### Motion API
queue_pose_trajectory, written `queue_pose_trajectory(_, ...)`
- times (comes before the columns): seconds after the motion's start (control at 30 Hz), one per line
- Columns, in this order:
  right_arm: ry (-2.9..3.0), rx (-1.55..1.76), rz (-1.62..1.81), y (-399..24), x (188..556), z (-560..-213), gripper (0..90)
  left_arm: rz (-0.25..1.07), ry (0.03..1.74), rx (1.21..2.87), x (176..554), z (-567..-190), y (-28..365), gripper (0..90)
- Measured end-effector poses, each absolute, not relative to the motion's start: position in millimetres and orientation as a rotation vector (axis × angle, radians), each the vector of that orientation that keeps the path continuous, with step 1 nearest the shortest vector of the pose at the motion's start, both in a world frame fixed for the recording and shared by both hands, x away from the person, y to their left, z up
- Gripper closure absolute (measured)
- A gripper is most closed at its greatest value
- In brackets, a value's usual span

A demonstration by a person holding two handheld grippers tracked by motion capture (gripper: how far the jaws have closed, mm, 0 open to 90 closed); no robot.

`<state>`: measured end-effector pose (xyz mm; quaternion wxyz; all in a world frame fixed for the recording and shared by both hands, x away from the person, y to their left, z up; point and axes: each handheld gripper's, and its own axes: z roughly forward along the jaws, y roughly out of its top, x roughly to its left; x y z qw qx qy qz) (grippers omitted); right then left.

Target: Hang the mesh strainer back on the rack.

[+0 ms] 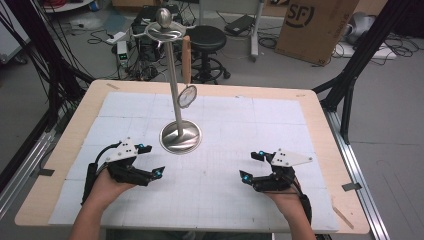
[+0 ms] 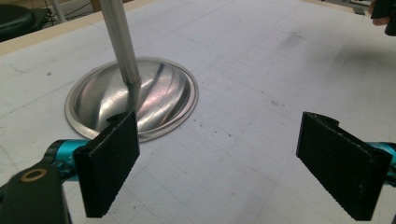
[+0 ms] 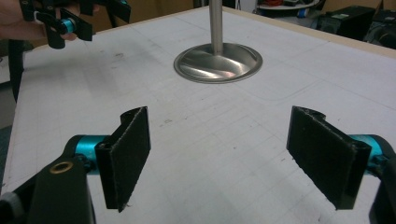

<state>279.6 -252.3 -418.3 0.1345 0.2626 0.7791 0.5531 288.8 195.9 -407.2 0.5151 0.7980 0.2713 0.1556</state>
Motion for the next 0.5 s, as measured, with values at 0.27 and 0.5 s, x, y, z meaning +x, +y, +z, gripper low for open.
queue_pose_trajectory(0.27,2.277,0.762,1.593,-250.5,279.4,-421.0,19.9,0.371,0.644,1.921,288.2,-407.6,194.6,13.9)
queue_pose_trajectory(0.5,2.278,0.765,1.601,-250.2,278.4,-421.1,19.9,0.374,0.641,1.918,287.0,-406.2,194.6,14.0)
